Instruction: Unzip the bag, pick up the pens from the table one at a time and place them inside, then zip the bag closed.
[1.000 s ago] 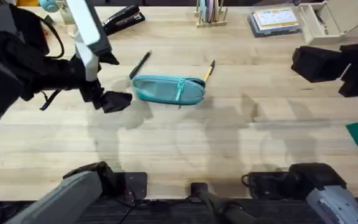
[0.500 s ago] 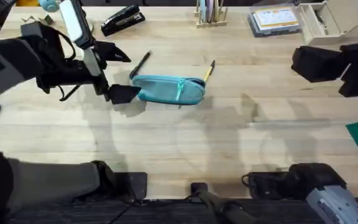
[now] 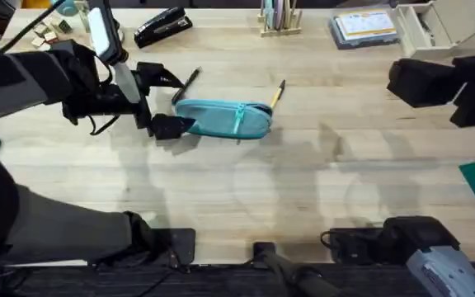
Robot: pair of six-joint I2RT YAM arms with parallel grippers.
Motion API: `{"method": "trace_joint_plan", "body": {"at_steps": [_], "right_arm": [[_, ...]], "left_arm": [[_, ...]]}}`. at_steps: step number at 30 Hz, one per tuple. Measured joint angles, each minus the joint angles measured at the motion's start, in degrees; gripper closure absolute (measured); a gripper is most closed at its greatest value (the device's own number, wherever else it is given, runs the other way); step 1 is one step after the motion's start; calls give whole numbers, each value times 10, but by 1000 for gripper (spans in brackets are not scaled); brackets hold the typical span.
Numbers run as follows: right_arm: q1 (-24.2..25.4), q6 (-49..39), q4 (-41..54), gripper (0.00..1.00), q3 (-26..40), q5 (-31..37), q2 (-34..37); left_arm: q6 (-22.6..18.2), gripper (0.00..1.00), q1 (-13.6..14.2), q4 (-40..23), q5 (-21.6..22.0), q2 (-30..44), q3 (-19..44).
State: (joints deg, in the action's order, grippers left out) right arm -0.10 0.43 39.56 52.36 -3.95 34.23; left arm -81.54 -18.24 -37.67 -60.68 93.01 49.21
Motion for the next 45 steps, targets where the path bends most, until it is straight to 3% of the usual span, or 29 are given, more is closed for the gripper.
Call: {"method": "trace_joint_plan", "body": {"at_steps": [7, 9, 13, 14, 15, 21, 25, 35, 42, 45], "right_arm": [[0, 0, 0, 4, 0, 0, 0], [0, 0, 0, 4, 0, 0, 0], [0, 0, 0, 4, 0, 0, 0], [0, 0, 0, 4, 0, 0, 0], [0, 0, 0, 4, 0, 0, 0], [0, 7, 5, 3, 0, 0, 0], [0, 77, 19, 3, 0, -11, 0], [-3, 135, 19, 4, 0, -138, 0], [-67, 155, 8, 4, 0, -172, 2], [-130, 159, -3, 4, 0, -176, 58]], "left_arm": [[1, 34, 0, -1, -1, 0, 0], [-1, 245, 0, -2, -2, 0, 0], [-2, 818, 1, -6, -4, 0, 0], [-3, 922, 2, -6, -4, 0, 0], [-4, 947, 2, -6, -4, 0, 0], [-4, 956, 3, -6, -4, 0, 0], [-4, 956, 3, -6, -4, 0, 0], [-4, 956, 3, -6, -4, 0, 0], [-4, 956, 3, -6, -4, 0, 0], [-4, 956, 3, -6, -4, 0, 0]]}}
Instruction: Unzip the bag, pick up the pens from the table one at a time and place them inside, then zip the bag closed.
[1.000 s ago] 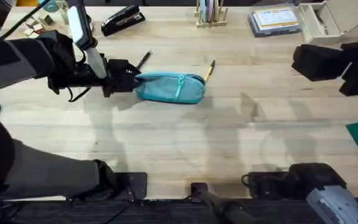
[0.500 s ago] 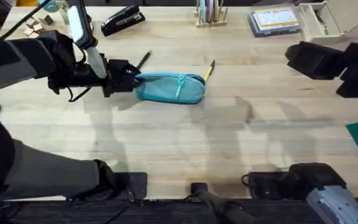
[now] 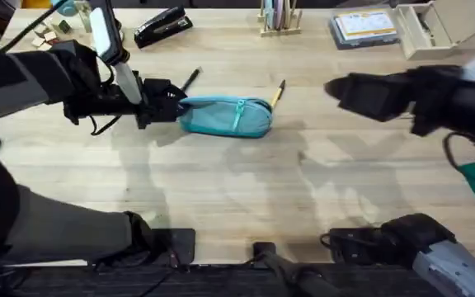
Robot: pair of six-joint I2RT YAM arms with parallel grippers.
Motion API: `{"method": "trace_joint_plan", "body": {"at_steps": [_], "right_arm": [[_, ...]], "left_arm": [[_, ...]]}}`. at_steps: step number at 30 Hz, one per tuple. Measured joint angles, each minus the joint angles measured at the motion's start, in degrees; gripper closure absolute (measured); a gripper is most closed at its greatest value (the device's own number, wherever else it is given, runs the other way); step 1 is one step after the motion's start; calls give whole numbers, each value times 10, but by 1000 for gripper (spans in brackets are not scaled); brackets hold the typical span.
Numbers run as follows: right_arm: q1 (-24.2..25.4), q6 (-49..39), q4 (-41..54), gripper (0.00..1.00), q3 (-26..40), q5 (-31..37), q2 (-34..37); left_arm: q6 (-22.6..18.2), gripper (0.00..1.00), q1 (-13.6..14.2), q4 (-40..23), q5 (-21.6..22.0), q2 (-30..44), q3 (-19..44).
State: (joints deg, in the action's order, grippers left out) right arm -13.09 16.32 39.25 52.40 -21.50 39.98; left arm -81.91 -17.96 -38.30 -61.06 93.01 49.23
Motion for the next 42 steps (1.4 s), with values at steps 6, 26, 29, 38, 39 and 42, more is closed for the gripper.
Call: {"method": "trace_joint_plan", "body": {"at_steps": [6, 26, 29, 38, 39, 42], "right_arm": [[-100, 27, -59, 4, 0, 0, 100], [-330, 228, -221, 4, 0, 203, 278], [-360, 240, -243, 4, 0, 249, 284], [-397, 297, -257, 4, 0, 295, 295], [-397, 305, -257, 4, 0, 295, 295], [-397, 326, -255, 4, 0, 300, 305]], "left_arm": [[0, 957, 0, 0, 0, 0, 0], [0, 958, 0, 0, 0, 0, 0], [0, 958, 0, 0, 0, 0, 0], [0, 958, 0, 0, 0, 0, 0], [0, 958, 0, 0, 0, 0, 0], [0, 958, 0, 0, 0, 0, 0]]}}
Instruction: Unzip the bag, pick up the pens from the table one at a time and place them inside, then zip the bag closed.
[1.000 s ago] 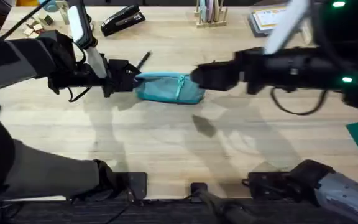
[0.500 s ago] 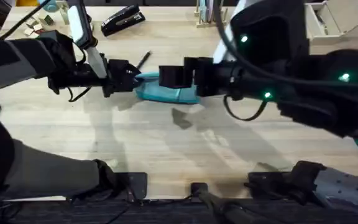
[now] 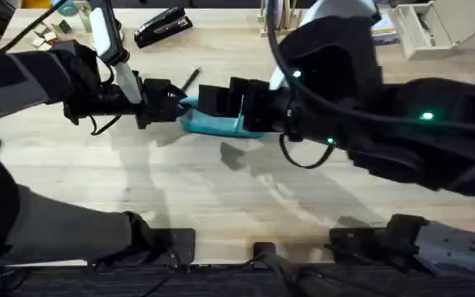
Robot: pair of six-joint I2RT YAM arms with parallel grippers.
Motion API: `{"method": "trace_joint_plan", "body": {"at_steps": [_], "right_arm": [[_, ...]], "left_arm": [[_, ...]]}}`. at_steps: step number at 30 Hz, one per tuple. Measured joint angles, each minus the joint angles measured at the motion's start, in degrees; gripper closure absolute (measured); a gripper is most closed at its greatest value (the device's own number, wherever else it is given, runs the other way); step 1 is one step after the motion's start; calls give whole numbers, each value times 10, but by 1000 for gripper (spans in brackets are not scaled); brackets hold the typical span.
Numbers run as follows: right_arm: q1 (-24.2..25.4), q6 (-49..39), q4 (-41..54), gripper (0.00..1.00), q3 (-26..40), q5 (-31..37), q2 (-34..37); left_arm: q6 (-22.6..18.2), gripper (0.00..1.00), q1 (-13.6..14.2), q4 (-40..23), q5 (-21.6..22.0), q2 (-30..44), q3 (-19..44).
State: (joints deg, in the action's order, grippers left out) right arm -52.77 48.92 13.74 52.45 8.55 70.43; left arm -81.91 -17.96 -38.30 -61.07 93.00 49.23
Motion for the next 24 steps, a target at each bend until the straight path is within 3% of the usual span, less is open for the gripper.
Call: {"method": "trace_joint_plan", "body": {"at_steps": [16, 24], "right_arm": [[0, 8, -38, 11, 0, 67, 125], [18, 10, -63, 223, 0, 71, 145]], "left_arm": [[0, 959, 0, 0, 0, 0, 0], [0, 958, 0, 2, 0, 0, 0]]}}
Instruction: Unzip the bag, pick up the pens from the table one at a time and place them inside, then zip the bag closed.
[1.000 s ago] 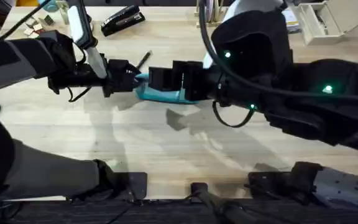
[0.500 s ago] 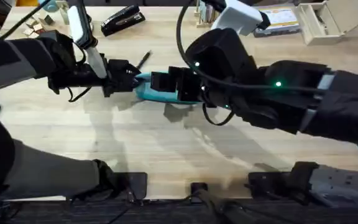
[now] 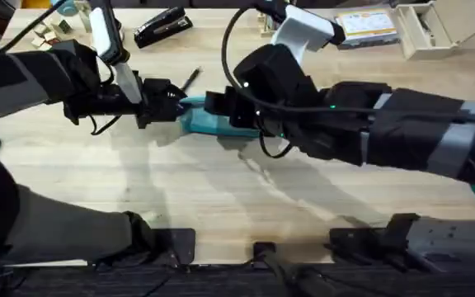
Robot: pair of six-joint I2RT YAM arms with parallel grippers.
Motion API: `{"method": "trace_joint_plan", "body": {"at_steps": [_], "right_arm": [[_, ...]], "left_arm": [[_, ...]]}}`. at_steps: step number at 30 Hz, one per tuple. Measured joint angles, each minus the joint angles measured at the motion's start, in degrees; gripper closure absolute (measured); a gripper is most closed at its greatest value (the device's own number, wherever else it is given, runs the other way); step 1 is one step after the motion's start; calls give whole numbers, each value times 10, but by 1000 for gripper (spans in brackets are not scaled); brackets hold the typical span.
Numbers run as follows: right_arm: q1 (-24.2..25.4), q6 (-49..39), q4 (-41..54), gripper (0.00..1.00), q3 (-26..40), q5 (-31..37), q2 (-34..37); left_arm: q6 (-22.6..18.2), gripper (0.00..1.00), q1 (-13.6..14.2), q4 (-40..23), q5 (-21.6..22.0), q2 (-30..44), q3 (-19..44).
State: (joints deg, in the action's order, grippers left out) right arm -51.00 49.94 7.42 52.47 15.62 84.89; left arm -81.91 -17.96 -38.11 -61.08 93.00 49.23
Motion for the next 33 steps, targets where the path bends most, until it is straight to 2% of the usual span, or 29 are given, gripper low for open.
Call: {"method": "trace_joint_plan", "body": {"at_steps": [6, 9, 10, 11, 17, 33], "right_arm": [[17, 4, -6, 426, 0, 0, 8], [21, 5, -10, 565, 0, 2, 19], [22, 5, -10, 625, 0, 3, 24], [23, 6, -10, 767, 0, 9, 32], [23, 10, -14, 958, 0, 11, 34], [23, 10, -12, 970, 0, 6, 10]], "left_arm": [[0, 958, 0, 0, 0, 0, 0], [0, 959, 0, 0, 0, 0, 0], [0, 959, 0, 0, 0, 0, 0], [0, 959, 0, 0, 0, 0, 0], [0, 958, 0, 0, 0, 0, 0], [0, 958, 0, 0, 0, 0, 0]]}}
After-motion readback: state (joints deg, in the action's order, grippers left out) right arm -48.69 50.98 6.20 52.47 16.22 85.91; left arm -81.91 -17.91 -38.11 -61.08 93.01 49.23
